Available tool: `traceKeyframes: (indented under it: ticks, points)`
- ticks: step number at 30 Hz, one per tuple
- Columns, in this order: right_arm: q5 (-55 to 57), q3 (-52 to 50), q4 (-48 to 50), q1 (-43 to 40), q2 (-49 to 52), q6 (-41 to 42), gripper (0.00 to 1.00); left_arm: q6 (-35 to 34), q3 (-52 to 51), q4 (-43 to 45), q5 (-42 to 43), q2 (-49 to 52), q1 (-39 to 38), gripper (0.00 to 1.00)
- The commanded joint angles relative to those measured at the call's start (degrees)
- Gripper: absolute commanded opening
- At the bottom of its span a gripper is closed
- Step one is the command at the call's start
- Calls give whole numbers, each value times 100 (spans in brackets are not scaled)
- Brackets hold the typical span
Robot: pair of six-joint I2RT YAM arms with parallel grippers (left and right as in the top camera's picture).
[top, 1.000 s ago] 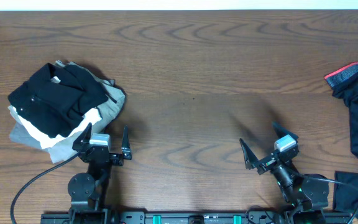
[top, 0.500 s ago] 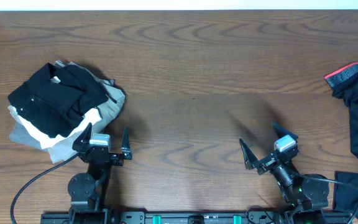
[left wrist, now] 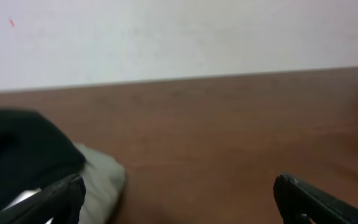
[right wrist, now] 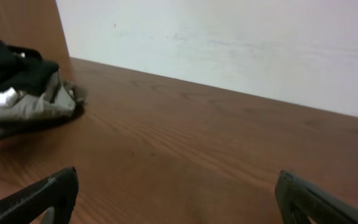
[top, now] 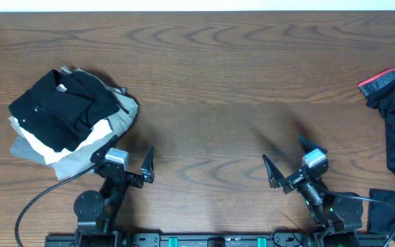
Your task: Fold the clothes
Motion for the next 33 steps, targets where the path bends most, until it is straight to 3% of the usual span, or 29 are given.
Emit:
traceKeyframes:
  ticks: [1, 5, 9, 16, 21, 26, 28, 29, 33]
  points:
    - [219, 146, -44, 66, 22, 391, 99, -173, 365, -238, -81, 245, -22, 98]
    - [837, 767, -452, 66, 446, 393, 99, -175, 1388, -498, -188, 1137, -22, 98]
    - [1360, 1788, -1036, 61, 1558, 393, 99, -173, 2883, -1250, -229, 2612, -22, 98]
    - [2039, 4116, -2627, 15, 4747, 422, 99, -168, 5803, -3185, -234, 5582, -22, 98]
    - [1703, 6144, -3639, -26, 6920, 304, 99, -153, 7573, -4835, -221, 7311, -22, 98]
    - [422, 7329, -4354, -22, 8118, 72, 99, -173, 8072, -5528, 0, 8052, -22, 98]
    - [610, 7545, -4360, -57, 8389, 105, 99, -175, 8072, -5678, 83, 8142, -22, 98]
    - [828, 7626, -4343, -96, 8476, 232, 97, -175, 8072, -5742, 83, 8164, -22, 98]
    - [2542, 8157, -4444, -527, 8953, 1213, 61, -175, 8072, -5794, 81, 8159, -22, 98]
